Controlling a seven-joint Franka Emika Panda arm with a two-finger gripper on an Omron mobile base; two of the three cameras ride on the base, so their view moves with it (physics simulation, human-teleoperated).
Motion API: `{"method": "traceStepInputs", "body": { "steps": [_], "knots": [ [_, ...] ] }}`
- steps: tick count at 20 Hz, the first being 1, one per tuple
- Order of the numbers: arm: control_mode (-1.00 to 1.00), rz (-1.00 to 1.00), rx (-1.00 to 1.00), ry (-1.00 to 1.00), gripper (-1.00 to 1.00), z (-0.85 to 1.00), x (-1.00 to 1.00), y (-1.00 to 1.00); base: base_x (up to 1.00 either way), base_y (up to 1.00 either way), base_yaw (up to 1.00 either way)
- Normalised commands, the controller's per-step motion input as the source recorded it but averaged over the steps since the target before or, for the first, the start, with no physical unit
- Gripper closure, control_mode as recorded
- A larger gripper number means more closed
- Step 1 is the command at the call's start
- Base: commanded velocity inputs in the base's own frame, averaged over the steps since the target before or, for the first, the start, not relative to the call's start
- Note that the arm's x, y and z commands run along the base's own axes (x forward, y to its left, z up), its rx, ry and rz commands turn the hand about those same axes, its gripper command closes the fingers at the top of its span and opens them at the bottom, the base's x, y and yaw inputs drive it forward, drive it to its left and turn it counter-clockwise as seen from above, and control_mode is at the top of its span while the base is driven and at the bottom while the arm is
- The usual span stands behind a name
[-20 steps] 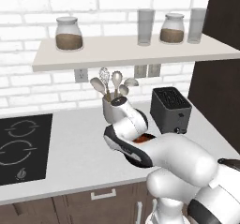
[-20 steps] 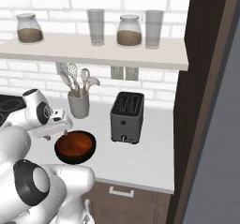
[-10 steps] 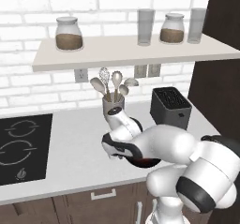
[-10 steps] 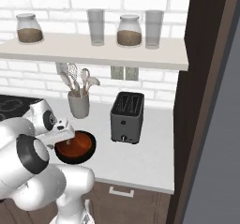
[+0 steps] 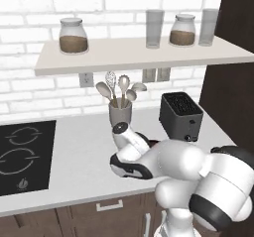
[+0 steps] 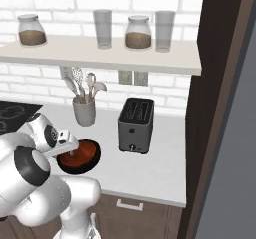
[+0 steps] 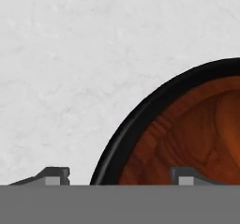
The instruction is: Pick up the bowls on the counter and stack them on top of one another in the open cabinet. Place the smaller bowl on top of the larger bowl.
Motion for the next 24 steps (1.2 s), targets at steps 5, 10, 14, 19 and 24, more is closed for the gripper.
{"method": "traceStepInputs", "body": {
  "steps": [5, 10, 14, 19, 24],
  "knots": [
    [-1.0, 0.0, 0.0, 0.01, 1.0, 0.05, -0.05, -0.4, 0.0, 0.0, 0.0],
    [-1.0, 0.02, 0.0, 0.13, 1.0, 0.35, -0.12, -0.29, 0.0, 0.0, 0.0],
    [-1.0, 0.06, -0.03, 0.04, 1.0, 0.97, -0.69, -0.02, 0.0, 0.0, 0.0],
    [-1.0, 0.15, -0.17, 0.04, 1.0, 1.0, -0.82, 0.01, 0.0, 0.0, 0.0],
    [-1.0, 0.28, -0.27, 0.0, 1.0, 1.0, -0.63, 0.0, 0.0, 0.0, 0.0]
  ]
}}
